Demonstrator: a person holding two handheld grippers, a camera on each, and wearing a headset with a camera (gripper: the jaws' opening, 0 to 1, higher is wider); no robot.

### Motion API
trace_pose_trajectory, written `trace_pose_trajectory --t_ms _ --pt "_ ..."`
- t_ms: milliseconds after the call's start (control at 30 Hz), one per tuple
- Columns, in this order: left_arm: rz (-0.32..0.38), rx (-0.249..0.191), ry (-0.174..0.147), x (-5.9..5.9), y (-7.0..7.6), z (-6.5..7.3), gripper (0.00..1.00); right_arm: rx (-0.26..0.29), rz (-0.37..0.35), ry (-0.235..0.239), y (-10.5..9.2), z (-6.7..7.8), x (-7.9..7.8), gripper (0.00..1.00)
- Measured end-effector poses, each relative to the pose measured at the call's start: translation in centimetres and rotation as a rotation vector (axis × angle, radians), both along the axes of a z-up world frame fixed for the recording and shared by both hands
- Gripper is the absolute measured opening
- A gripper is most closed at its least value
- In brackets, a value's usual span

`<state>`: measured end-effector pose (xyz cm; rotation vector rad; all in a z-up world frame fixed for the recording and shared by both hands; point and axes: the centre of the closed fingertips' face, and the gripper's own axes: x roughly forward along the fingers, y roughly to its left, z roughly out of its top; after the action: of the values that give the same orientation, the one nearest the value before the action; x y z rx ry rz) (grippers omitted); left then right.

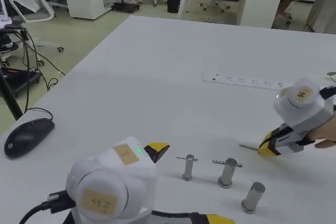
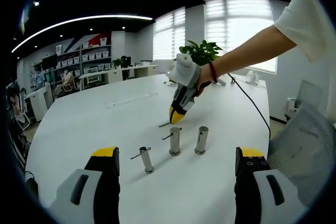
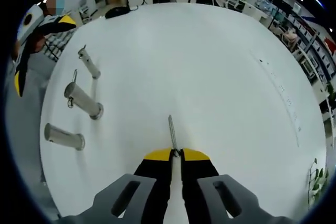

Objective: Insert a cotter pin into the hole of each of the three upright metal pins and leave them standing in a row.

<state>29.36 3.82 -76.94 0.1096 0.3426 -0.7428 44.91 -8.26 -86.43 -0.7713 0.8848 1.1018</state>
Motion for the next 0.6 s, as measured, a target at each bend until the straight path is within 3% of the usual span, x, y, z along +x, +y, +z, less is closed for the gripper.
trace_pose_trajectory --t_ms 233,267,367,400,600 --pt "-0.002 0.006 0.004 -0.06 -0.05 -0.12 0.9 -0.013 0.002 -0.028 -0.11 0.25 0.13 0.03" --pt "0.0 0.004 0.005 -0.06 -0.04 -0.12 0.9 0.012 0.01 -0.037 0.34 0.57 0.4 0.01" --pt "-0.001 0.005 0.007 -0.08 -0.07 -0.15 0.9 -0.035 0.025 -0.019 -0.27 -0.11 -0.05 0.02" --pt "-0.002 0.006 0.007 -0.1 -0.07 -0.16 0.9 -0.037 0.025 -0.042 -0.31 -0.19 0.2 0.02" --pt "0.0 0.008 0.008 -0.05 -0.06 -0.17 0.9 -0.033 0.028 -0.033 -0.19 0.0 -0.22 0.02"
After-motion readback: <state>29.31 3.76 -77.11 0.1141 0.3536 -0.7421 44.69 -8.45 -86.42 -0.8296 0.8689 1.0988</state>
